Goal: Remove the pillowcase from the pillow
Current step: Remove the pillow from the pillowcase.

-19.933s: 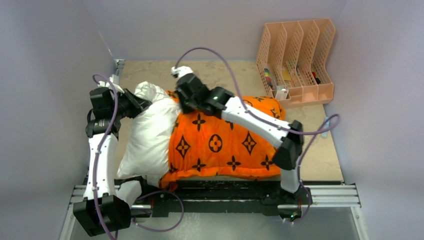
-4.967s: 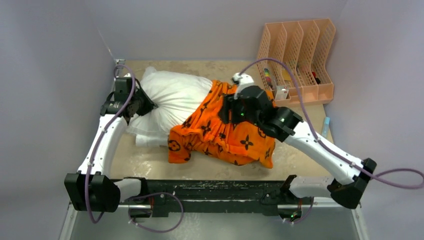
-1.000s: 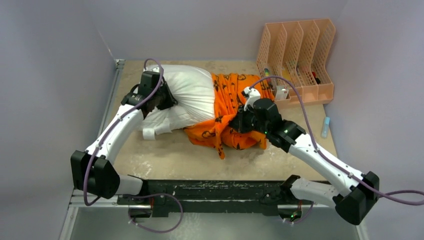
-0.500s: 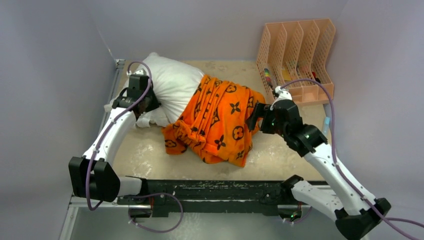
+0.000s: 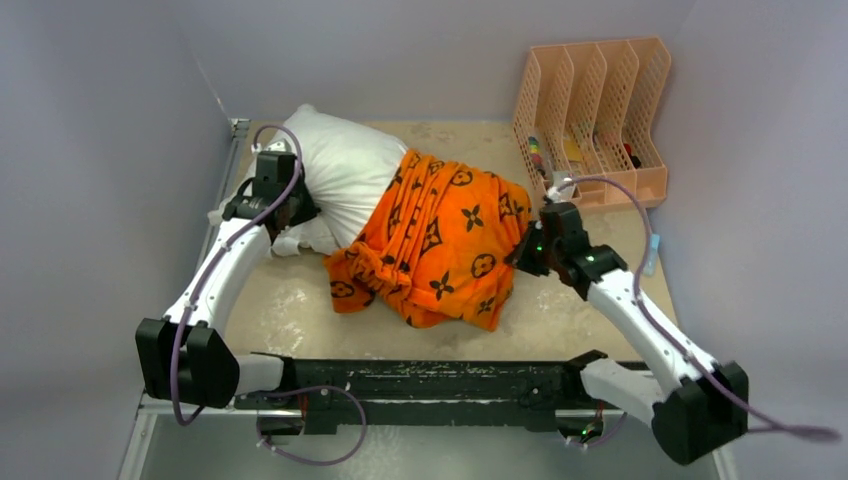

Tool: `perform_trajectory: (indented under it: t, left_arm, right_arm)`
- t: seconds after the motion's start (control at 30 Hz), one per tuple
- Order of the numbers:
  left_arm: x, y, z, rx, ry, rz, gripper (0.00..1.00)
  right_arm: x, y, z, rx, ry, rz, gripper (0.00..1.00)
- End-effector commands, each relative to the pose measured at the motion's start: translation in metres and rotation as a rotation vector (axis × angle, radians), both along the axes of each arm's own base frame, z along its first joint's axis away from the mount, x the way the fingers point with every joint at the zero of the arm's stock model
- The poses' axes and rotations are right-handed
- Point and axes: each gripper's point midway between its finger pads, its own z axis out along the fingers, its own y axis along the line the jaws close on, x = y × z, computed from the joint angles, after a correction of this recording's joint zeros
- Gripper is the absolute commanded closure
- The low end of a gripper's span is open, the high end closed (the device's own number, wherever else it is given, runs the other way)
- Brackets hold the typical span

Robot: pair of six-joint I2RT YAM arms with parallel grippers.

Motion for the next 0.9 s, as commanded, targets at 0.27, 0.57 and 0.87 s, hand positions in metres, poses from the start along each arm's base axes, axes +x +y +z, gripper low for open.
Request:
perform_trajectory:
  t: [0.27,0.57,0.87]
  left_arm:
    - [0.01,0.058,0.002,0.103,-0.01,0.204,1.0]
    - [0.005,0.039,0.008,0.031,-0.049,0.113,1.0]
    - [-0.012,0.016,0.011,-0.042,-0.053,-0.011,1.0]
  right_arm:
    - [-0.074,-0.181,0.108,-0.342,-0.267,-0.686,1.0]
    - [-0.026,-0.091,0.099,-0.137,-0.292,-0.215,0.29]
    - [0.037,-0.028,0.102,0.046,-0.261,-0.034,0.05]
